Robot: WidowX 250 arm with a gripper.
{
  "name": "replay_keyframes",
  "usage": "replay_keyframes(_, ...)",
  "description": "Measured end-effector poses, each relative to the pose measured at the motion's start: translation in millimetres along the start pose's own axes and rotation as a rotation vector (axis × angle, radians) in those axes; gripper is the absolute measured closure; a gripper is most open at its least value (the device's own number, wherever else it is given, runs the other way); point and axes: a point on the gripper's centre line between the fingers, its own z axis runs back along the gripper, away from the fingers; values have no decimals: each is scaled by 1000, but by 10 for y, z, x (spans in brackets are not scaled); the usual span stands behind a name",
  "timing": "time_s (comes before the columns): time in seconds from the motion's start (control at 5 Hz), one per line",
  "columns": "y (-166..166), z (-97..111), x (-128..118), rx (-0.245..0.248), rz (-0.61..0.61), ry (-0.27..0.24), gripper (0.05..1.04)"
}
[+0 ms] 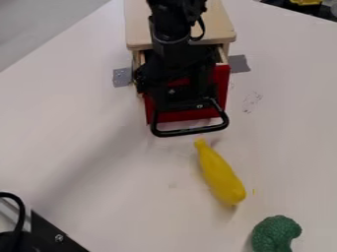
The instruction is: Close the drawer
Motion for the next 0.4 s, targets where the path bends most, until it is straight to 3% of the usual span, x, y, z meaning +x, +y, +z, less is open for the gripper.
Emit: replay_keyframes(0.4, 52, -26, 75, 0, 13, -24, 83)
